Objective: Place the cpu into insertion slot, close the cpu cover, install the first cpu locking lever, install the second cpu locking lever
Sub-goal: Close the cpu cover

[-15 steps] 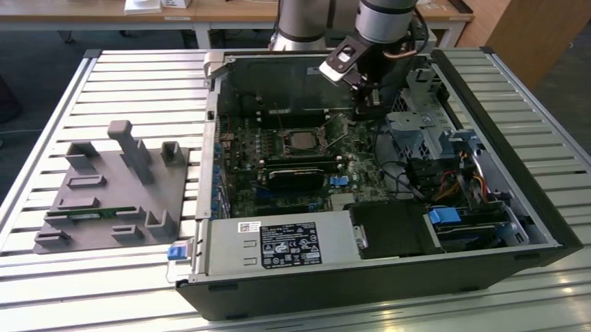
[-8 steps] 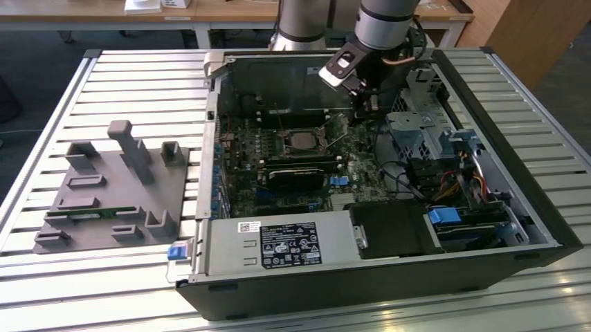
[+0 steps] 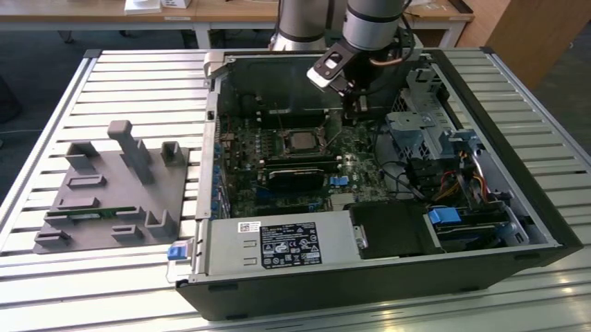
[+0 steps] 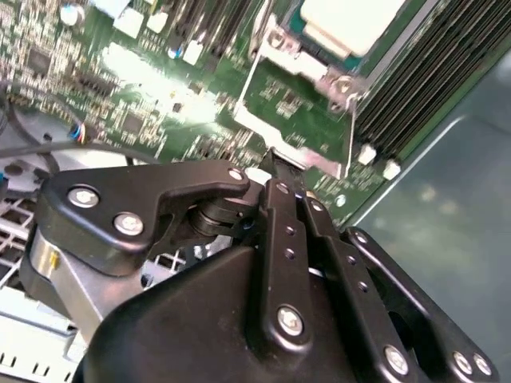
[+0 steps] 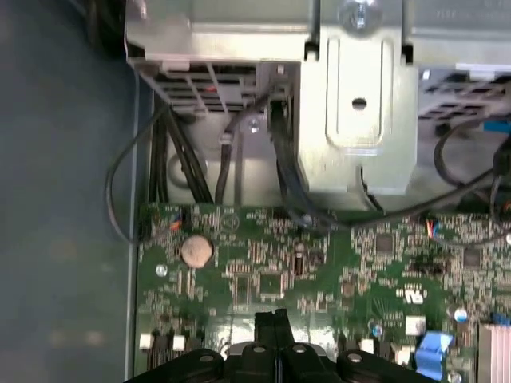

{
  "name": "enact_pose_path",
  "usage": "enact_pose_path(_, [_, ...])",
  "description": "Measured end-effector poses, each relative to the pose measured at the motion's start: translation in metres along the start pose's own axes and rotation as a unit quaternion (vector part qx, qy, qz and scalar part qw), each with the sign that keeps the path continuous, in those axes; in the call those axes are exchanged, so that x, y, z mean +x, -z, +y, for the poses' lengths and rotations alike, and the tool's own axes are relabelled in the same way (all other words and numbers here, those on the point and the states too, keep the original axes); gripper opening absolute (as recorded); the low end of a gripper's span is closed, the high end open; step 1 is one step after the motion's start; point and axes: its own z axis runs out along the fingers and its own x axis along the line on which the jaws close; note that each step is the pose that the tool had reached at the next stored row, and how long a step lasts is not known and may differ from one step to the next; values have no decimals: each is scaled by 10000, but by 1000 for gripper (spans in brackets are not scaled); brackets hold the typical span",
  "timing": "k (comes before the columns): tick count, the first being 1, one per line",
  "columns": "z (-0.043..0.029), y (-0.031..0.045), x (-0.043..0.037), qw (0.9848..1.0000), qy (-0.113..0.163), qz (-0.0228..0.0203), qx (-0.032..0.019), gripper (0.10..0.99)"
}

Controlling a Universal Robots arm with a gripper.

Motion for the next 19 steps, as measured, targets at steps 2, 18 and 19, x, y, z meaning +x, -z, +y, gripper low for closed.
enact_pose_path(2, [-57, 0, 1, 10000, 0, 0, 0, 106])
enact_pose_path(18, [-310, -35, 4, 10000, 0, 0, 0, 106])
enact_pose_path(19, [-318, -41, 4, 10000, 0, 0, 0, 106])
